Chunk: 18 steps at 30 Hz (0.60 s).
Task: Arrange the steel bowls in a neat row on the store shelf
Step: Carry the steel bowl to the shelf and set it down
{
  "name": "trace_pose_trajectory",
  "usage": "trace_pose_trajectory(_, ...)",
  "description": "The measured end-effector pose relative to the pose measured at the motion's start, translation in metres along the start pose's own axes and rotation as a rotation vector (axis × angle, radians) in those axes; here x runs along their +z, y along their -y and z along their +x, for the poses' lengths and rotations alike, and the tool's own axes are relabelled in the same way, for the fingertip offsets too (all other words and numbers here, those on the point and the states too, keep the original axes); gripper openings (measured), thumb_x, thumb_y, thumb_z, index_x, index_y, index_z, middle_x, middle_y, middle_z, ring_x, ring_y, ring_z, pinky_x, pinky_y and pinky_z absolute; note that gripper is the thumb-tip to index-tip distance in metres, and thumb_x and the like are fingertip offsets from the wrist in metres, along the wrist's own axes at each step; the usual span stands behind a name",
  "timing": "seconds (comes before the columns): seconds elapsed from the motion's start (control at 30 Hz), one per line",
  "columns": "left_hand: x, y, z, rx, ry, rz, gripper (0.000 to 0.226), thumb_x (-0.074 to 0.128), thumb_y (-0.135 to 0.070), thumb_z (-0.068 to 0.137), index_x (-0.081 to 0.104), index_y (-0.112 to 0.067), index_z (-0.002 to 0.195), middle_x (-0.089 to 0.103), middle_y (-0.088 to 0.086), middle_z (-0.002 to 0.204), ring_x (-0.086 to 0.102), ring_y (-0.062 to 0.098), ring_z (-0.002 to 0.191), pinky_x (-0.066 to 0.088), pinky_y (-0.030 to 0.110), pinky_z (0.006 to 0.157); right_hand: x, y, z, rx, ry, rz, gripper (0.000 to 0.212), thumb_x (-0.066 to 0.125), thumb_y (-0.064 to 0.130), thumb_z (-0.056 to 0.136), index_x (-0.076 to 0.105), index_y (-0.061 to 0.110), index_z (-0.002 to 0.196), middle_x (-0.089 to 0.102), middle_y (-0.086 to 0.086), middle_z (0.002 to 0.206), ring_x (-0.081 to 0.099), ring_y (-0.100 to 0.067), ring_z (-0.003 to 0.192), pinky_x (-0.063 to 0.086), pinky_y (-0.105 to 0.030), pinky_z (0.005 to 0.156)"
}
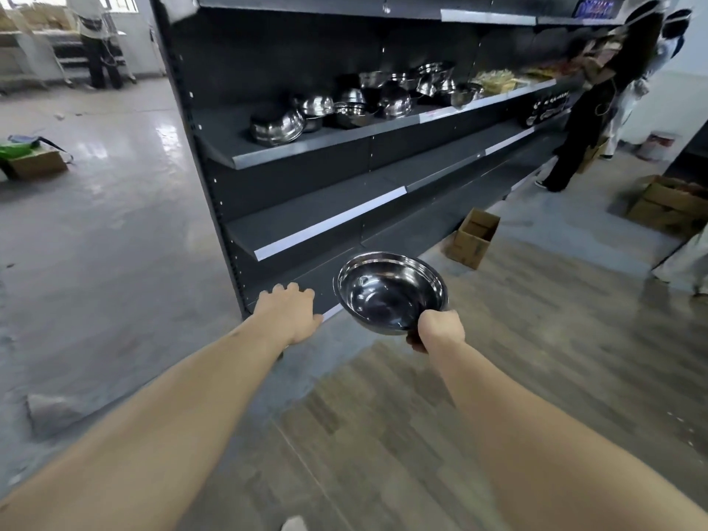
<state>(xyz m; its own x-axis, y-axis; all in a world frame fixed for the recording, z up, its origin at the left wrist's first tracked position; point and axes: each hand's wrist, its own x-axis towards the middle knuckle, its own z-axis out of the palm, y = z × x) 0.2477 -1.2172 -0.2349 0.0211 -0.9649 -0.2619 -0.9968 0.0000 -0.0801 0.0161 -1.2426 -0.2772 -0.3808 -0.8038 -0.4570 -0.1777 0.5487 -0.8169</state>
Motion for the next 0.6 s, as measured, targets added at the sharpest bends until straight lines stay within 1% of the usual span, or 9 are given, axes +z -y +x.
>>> trace_pose_trajectory(0.1,-0.007,-0.002,0.056,0.0,0.01,-0.001,0.055,0.039,-0.05,0.097,0.04,-0.019,0.143,0.045,0.011,0.14,0.042,0.033,0.129,0.038,0.046,0.103,0.015,0.024,0.048,0.02,0.0,-0.016,0.057,0.038,0.003,0.079,0.052,-0.001,0.134,0.072,-0.024,0.1,0.062,-0.02,0.04,0.04,-0.016,0.03)
trace_pose_trajectory(0.17,-0.012,-0.002,0.101,-0.003,0.004,-0.016,0.056,0.04,-0.05,0.097,0.039,-0.019,0.144,0.044,0.011,0.142,0.041,0.032,0.131,0.037,0.046,0.104,0.026,0.046,0.081,0.022,0.001,-0.02,0.056,0.037,0.003,0.078,0.053,-0.001,0.132,0.072,-0.024,0.099,0.061,-0.018,0.037,0.041,-0.017,0.031)
trace_pose_trajectory(0.27,-0.022,0.0,0.171,0.002,-0.016,-0.039,0.057,0.042,-0.05,0.096,0.04,-0.018,0.143,0.045,0.011,0.141,0.041,0.032,0.131,0.038,0.047,0.104,0.044,0.083,0.132,0.01,-0.01,0.003,0.055,0.035,0.001,0.079,0.053,0.001,0.131,0.072,-0.022,0.096,0.063,-0.021,0.045,0.046,-0.021,0.036)
trace_pose_trajectory(0.33,-0.035,0.003,0.218,-0.003,-0.015,-0.053,0.056,0.043,-0.049,0.096,0.041,-0.018,0.143,0.046,0.012,0.141,0.042,0.032,0.131,0.039,0.047,0.103,0.053,0.112,0.165,0.009,-0.019,0.015,0.056,0.035,0.001,0.08,0.052,0.002,0.133,0.072,-0.022,0.101,0.064,-0.022,0.049,0.049,-0.023,0.039)
trace_pose_trajectory(0.4,-0.051,0.007,0.262,-0.015,0.001,-0.073,0.055,0.043,-0.048,0.096,0.042,-0.018,0.142,0.046,0.012,0.14,0.042,0.032,0.13,0.038,0.046,0.103,0.061,0.143,0.196,-0.001,-0.042,0.019,0.056,0.035,0.001,0.081,0.05,0.004,0.134,0.07,-0.023,0.106,0.064,-0.024,0.052,0.049,-0.023,0.04)
trace_pose_trajectory(0.47,-0.07,0.012,0.302,-0.018,-0.012,-0.078,0.053,0.042,-0.047,0.097,0.043,-0.018,0.141,0.045,0.011,0.14,0.042,0.031,0.129,0.038,0.044,0.102,0.068,0.174,0.225,-0.013,-0.049,0.04,0.053,0.036,0.001,0.081,0.05,0.005,0.132,0.07,-0.023,0.106,0.064,-0.025,0.052,0.048,-0.022,0.038)
trace_pose_trajectory(0.6,-0.107,0.023,0.367,-0.03,-0.06,-0.1,0.053,0.042,-0.046,0.097,0.04,-0.019,0.143,0.044,0.01,0.141,0.04,0.031,0.131,0.037,0.044,0.103,0.084,0.23,0.271,-0.042,-0.054,0.1,0.043,0.036,0.002,0.082,0.05,0.01,0.122,0.07,-0.02,0.1,0.064,-0.025,0.053,0.05,-0.024,0.042)
